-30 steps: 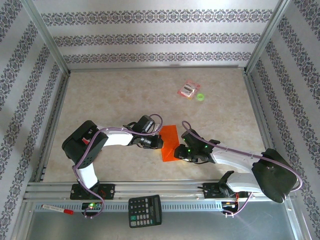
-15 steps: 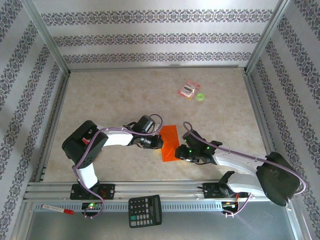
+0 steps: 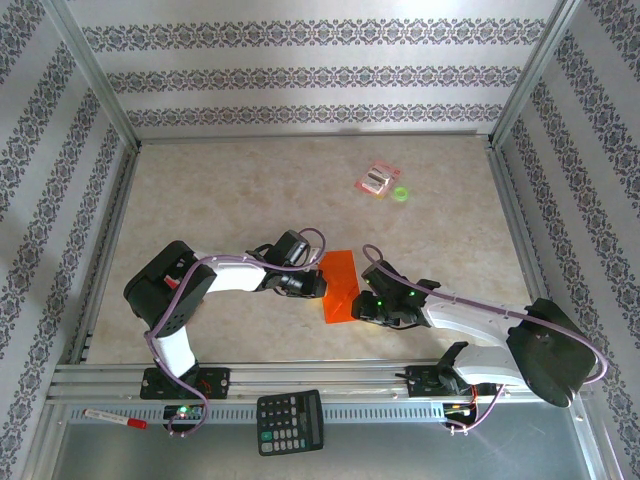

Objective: Fold a paper plane with a square sheet of paper (pick it up from the middle)

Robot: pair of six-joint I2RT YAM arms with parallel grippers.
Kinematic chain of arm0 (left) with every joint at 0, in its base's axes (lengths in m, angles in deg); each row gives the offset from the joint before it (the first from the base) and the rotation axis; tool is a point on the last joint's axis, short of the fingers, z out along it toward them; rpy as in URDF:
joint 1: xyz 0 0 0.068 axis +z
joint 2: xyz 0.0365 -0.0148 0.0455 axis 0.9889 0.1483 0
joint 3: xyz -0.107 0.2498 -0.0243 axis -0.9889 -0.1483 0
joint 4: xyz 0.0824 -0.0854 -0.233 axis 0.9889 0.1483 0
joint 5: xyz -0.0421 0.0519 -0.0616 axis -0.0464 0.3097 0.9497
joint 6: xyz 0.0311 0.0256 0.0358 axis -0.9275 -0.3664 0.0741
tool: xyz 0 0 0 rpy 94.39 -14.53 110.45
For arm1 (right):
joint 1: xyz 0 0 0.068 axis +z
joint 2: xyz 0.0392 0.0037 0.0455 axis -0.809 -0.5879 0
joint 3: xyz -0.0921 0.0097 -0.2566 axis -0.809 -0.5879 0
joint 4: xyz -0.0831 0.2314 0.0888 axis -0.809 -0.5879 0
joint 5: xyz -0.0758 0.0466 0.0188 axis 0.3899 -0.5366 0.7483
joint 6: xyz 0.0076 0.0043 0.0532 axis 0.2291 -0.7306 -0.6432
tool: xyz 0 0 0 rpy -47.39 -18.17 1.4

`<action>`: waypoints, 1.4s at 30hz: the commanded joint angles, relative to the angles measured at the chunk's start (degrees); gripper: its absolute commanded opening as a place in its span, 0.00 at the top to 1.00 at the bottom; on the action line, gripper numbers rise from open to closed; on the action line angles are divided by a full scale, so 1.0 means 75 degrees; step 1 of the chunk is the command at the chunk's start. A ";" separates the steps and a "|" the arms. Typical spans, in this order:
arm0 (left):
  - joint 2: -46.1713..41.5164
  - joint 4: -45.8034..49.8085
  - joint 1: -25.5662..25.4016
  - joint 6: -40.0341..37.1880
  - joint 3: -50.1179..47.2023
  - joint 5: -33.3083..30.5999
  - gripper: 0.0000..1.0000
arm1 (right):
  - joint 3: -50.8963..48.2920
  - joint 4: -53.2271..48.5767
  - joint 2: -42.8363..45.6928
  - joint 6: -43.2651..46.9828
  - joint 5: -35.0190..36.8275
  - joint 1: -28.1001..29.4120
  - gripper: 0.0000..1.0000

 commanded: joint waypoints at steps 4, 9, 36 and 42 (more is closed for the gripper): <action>0.0220 0.0473 0.0061 -0.0223 -0.0103 -0.0114 1.00 | 0.0009 0.1049 -0.0300 -0.0025 -0.0452 0.0106 0.65; 0.0232 0.0544 0.0067 -0.0267 -0.0046 -0.0119 1.00 | 0.0026 0.1065 -0.0324 0.0004 -0.0503 0.0113 0.67; 0.0240 0.0617 0.0067 -0.0308 -0.0021 -0.0078 1.00 | 0.0197 0.0446 -0.0034 0.0226 -0.0351 0.0151 0.72; 0.0290 0.0626 0.0067 -0.0331 -0.0009 -0.0067 1.00 | 0.0226 0.0602 -0.0211 0.0216 -0.0458 0.0162 0.72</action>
